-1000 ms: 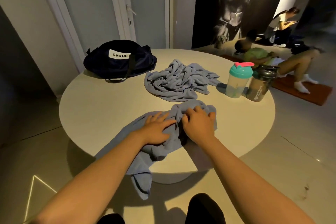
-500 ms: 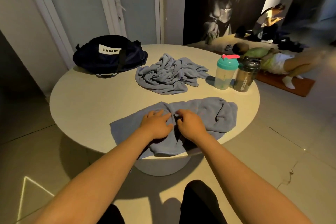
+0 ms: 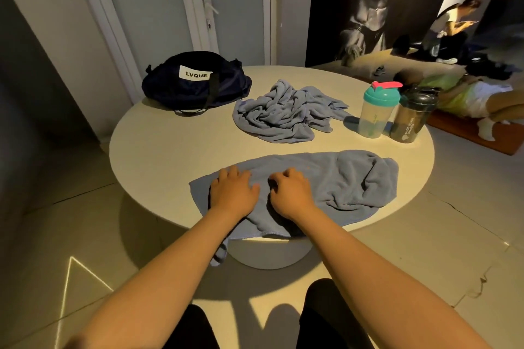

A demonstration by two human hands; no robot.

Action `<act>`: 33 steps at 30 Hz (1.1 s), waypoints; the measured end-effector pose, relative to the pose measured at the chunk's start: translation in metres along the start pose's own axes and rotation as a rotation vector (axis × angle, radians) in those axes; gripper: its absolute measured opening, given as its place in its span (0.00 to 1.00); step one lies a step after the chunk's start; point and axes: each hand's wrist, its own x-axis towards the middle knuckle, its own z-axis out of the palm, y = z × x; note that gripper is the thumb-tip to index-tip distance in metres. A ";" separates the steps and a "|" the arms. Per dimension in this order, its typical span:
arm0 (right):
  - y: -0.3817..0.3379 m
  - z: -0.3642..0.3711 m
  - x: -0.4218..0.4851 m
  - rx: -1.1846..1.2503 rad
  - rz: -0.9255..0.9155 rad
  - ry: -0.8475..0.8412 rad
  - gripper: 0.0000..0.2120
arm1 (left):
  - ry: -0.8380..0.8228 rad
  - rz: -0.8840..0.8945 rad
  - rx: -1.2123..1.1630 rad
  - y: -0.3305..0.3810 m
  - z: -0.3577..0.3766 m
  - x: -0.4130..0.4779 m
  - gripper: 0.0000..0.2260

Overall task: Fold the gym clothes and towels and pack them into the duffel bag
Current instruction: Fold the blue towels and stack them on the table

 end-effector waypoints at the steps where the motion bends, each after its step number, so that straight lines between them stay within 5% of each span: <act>1: -0.004 0.003 0.004 -0.006 0.024 -0.042 0.18 | -0.054 -0.008 0.019 -0.003 -0.001 0.001 0.25; 6: -0.031 -0.003 0.028 -0.236 0.232 -0.338 0.33 | -0.248 -0.011 -0.108 -0.034 -0.008 0.020 0.33; 10: -0.047 0.006 0.034 -0.155 0.158 -0.278 0.29 | -0.076 -0.027 -0.418 -0.066 -0.014 0.031 0.28; 14: -0.052 0.028 0.035 0.000 -0.158 -0.241 0.22 | -0.178 0.000 -0.115 -0.093 -0.022 0.046 0.30; 18: -0.058 0.036 0.048 -0.037 -0.163 -0.256 0.24 | -0.066 -0.097 0.189 -0.098 -0.025 0.053 0.24; 22: -0.066 0.038 0.058 0.253 -0.125 -0.062 0.16 | -0.073 -0.076 -0.039 -0.083 -0.014 0.033 0.25; 25: -0.068 0.036 0.051 0.067 -0.084 0.115 0.13 | -0.172 -0.112 -0.039 -0.095 -0.005 0.024 0.29; 28: -0.067 0.035 0.042 -0.150 -0.008 0.029 0.18 | -0.161 -0.166 -0.041 -0.116 -0.007 0.024 0.28; 33: -0.060 0.038 0.044 0.078 -0.235 -0.195 0.22 | -0.072 -0.246 -0.001 -0.106 -0.019 0.028 0.24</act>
